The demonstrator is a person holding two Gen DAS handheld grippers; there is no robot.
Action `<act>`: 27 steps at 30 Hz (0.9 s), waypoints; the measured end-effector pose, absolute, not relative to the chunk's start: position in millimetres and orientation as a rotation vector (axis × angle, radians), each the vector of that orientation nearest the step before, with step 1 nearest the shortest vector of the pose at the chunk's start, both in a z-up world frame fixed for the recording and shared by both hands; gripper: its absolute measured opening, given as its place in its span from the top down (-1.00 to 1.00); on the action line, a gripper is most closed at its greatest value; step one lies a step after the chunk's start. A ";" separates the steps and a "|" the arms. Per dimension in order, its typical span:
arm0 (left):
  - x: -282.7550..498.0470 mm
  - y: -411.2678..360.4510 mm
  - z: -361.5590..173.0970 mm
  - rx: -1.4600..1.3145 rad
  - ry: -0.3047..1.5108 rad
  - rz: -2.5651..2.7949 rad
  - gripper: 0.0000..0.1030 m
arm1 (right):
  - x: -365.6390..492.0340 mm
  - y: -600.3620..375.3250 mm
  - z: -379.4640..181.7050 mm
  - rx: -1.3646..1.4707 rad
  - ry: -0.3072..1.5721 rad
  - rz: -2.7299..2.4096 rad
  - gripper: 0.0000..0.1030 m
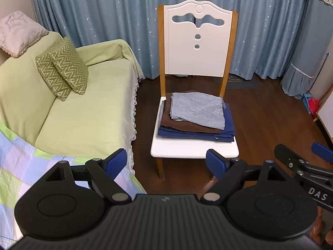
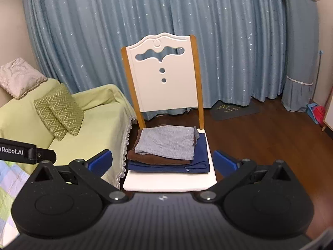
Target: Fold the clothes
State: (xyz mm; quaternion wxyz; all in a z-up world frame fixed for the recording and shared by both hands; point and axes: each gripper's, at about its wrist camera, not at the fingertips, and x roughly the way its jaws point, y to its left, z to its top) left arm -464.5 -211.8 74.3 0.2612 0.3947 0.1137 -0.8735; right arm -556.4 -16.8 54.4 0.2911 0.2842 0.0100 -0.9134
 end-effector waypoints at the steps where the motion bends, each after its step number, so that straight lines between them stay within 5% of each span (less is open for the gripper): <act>1: -460.5 -210.7 75.4 1.067 0.301 -2.378 -0.65 | -552.0 -18.5 55.3 0.768 0.029 -2.441 -0.98; 27: -437.9 -178.8 67.0 1.162 0.277 -2.473 -0.65 | -497.0 -2.2 50.1 0.849 0.021 -2.593 -0.98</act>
